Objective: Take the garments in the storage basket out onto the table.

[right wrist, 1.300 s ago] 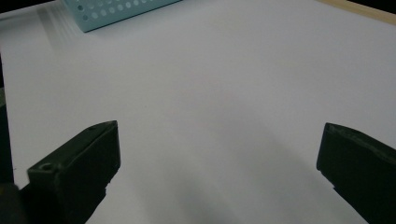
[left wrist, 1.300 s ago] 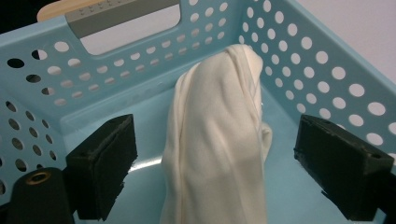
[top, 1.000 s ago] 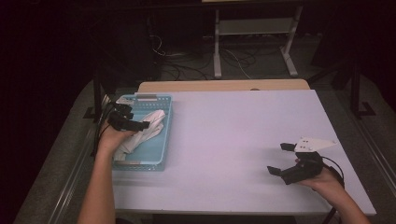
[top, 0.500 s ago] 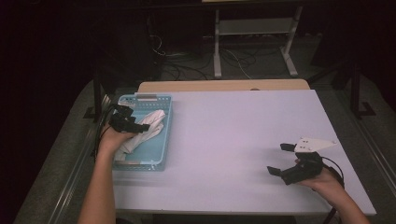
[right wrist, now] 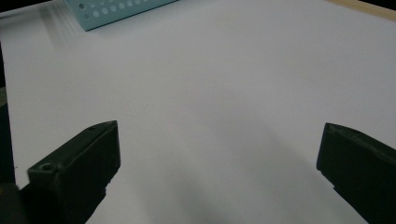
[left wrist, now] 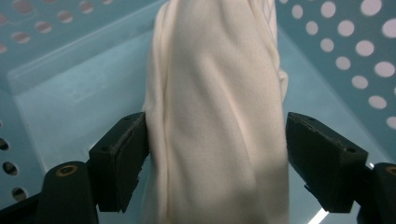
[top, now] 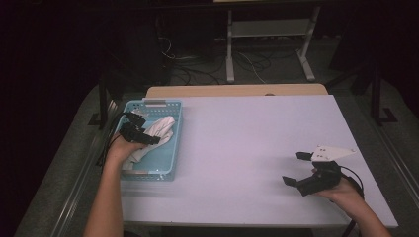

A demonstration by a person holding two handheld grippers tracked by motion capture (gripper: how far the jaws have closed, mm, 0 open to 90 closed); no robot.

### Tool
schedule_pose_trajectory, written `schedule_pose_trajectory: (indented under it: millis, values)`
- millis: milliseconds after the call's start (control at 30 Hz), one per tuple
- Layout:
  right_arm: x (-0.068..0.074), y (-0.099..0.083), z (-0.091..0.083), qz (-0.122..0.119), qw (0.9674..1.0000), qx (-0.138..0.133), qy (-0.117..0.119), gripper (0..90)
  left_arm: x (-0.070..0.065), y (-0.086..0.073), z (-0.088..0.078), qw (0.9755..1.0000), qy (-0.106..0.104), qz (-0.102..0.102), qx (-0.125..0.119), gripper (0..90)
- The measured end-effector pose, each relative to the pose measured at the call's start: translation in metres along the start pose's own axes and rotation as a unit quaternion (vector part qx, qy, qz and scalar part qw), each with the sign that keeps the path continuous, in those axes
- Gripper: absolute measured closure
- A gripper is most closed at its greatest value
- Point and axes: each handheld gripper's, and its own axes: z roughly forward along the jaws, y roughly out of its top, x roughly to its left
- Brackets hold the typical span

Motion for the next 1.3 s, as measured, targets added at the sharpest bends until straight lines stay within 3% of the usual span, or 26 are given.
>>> schedule_pose_trajectory:
  millis: [467,800,1100,1300]
  values:
    - [0.000,0.000,0.001,0.002,1.0000,0.001,0.001,0.0,-0.002,0.000,0.008,0.9995,0.010,0.016,0.027,21.6]
    - [0.000,0.000,0.001,0.000,1.0000,0.001,0.001,0.0,-0.007,0.000,0.014,0.9976,0.027,0.039,0.050,21.8]
    - [0.000,0.000,0.001,0.002,1.0000,0.001,0.001,0.0,-0.007,-0.001,0.015,0.9967,0.032,0.047,0.058,28.9]
    - [0.000,0.000,0.000,0.002,1.0000,0.000,0.000,0.0,-0.005,-0.002,0.013,0.9972,0.027,0.043,0.055,38.5]
